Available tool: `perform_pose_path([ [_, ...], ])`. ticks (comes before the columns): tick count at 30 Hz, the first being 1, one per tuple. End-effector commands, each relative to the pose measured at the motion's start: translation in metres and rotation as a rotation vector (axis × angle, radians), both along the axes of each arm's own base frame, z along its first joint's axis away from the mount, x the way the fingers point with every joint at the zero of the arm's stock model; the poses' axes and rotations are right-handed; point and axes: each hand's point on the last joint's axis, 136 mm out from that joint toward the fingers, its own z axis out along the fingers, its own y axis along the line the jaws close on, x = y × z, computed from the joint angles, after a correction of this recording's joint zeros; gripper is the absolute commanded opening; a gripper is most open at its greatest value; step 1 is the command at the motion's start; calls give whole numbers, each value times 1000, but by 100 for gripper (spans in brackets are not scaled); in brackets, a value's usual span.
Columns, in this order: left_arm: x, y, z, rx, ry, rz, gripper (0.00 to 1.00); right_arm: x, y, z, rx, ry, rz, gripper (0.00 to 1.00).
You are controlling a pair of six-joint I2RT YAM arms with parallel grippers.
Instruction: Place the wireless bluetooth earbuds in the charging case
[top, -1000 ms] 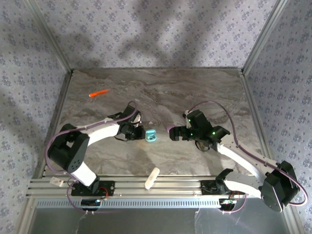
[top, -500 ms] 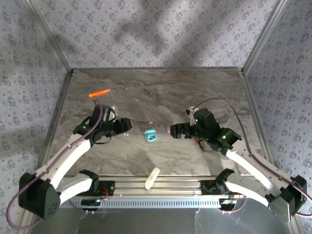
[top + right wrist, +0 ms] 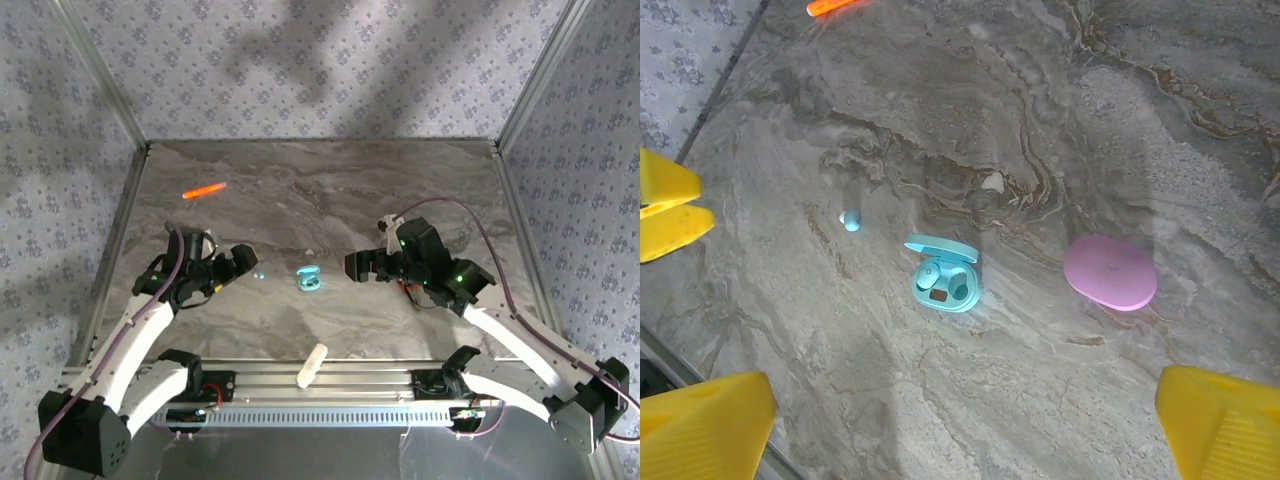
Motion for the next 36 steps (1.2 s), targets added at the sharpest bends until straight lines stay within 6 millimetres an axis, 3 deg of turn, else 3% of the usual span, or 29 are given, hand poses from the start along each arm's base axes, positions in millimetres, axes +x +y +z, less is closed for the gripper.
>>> perform_pose_path([
  [1, 2, -3, -5, -59, 26, 3, 100, 3, 14, 10, 11, -1, 48, 99],
  [7, 3, 9, -26, -130, 77, 68, 100, 15, 42, -12, -59, 103, 115, 85],
  [11, 5, 5, -39, -196, 111, 67, 100, 25, 60, -26, -149, 154, 146, 78],
  [14, 10, 1, -45, -210, 127, 47, 100, 31, 69, -35, -185, 178, 156, 77],
  [17, 20, 1, -47, -198, 129, 39, 100, 37, 79, -31, -177, 181, 163, 77],
  [24, 28, -27, -49, -194, 165, -66, 100, 36, 75, -40, -187, 204, 139, 77],
  [28, 28, -41, -58, -159, 194, -107, 100, 36, 72, -35, -173, 195, 121, 78],
  [29, 29, -43, -60, -151, 198, -113, 100, 32, 68, -45, -189, 214, 121, 78],
  [36, 43, -60, -66, -97, 205, -155, 100, 28, 53, -47, -192, 211, 93, 78],
])
